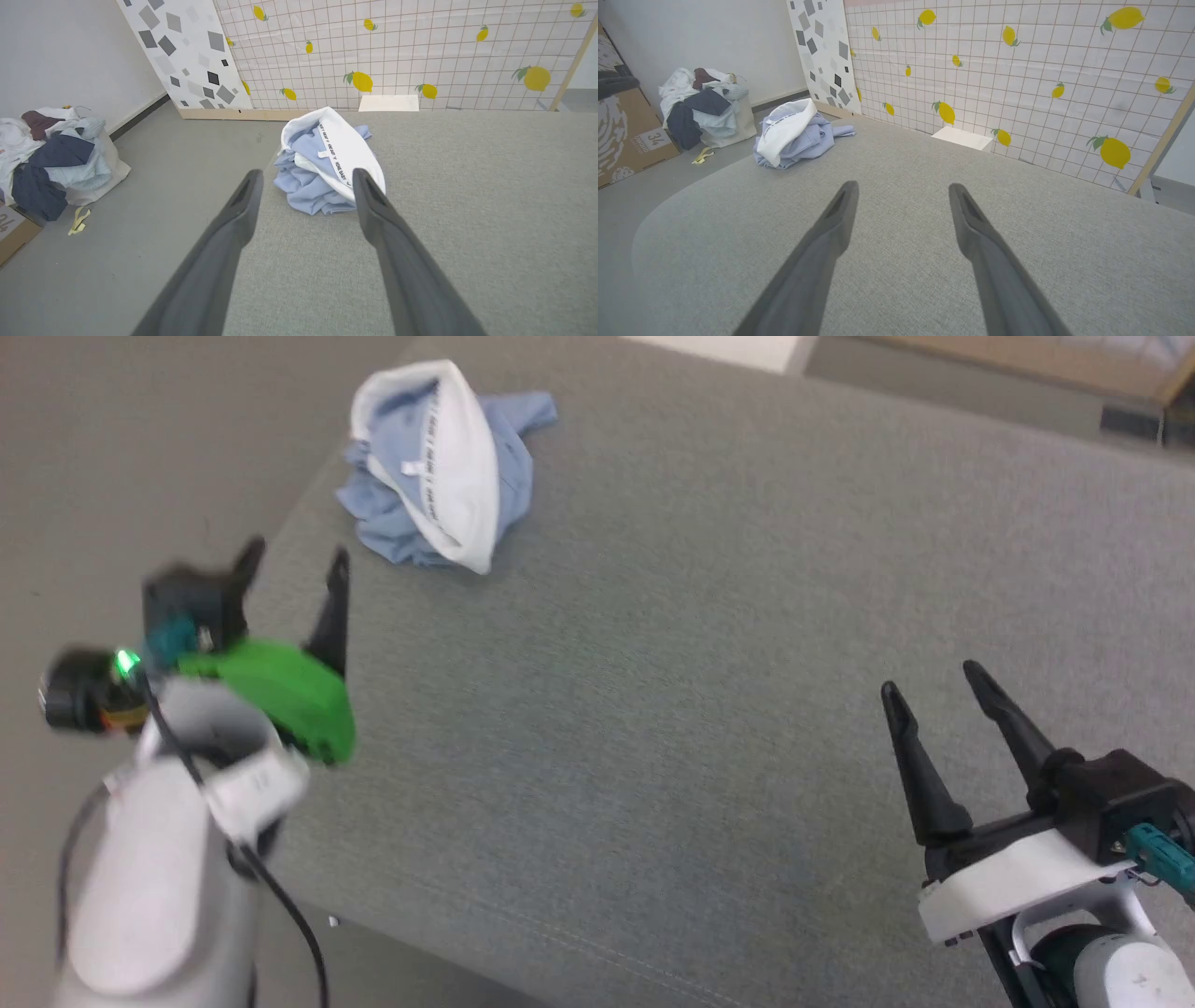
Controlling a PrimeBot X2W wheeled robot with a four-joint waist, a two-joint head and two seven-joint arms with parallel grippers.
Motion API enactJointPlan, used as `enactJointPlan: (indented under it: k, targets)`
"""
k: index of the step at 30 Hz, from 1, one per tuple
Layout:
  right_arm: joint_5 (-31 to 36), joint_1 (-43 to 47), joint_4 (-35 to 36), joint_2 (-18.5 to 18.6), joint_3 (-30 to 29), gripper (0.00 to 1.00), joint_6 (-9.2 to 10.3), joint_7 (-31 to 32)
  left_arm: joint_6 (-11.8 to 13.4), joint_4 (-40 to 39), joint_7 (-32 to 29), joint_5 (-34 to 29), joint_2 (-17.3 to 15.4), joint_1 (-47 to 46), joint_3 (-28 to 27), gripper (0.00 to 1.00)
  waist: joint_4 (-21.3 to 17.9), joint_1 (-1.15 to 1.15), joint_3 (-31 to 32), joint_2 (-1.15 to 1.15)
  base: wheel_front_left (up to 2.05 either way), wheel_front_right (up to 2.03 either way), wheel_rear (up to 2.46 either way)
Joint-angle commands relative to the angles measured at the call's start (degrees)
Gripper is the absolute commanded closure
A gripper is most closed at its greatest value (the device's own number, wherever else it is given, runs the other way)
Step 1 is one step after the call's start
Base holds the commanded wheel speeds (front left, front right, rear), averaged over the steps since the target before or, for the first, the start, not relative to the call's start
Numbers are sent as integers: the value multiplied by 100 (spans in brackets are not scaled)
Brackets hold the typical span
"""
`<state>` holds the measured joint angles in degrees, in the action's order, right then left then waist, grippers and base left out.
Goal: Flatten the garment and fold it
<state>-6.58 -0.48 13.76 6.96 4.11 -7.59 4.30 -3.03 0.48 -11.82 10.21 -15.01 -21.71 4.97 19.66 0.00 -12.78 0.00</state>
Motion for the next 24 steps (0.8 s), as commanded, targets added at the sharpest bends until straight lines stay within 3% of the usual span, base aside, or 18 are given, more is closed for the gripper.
enactJointPlan:
  k: [1, 7, 13, 16, 17, 24]
  targets:
    - [66, -111, 92, 30, -4, 0, 10, 15, -105, 155, -234, 92, -133, -369, 2, 0, -561, 0, -806, 0, 0, 0, 0]
    - [229, -192, 302, -3, -30, 0, 10, 6, -365, 980, -1211, 503, -532, -1731, 164, 0, -881, 0, -1351, 0, 0, 0, 0]
    - [331, -251, 369, -40, -36, 0, 10, -79, -435, 1815, -2166, 1036, -821, -2688, 478, 0, -1079, 0, -1702, 0, 0, 0, 0]
    - [364, -295, 383, -56, -26, 0, 10, -106, -442, 2108, -2570, 1332, -943, -2975, 663, 0, -1155, 0, -1834, 0, 0, 0, 0]
    - [400, -323, 384, -82, -26, 0, 10, -135, -444, 2338, -2971, 1645, -1124, -3157, 859, 0, -1216, 0, -1963, 0, 0, 0, 0]
    - [482, -329, 366, -160, -40, 0, 10, -211, -420, 2812, -3412, 1653, -1531, -3232, 1041, 0, -1280, 0, -2135, 0, 0, 0, 0]
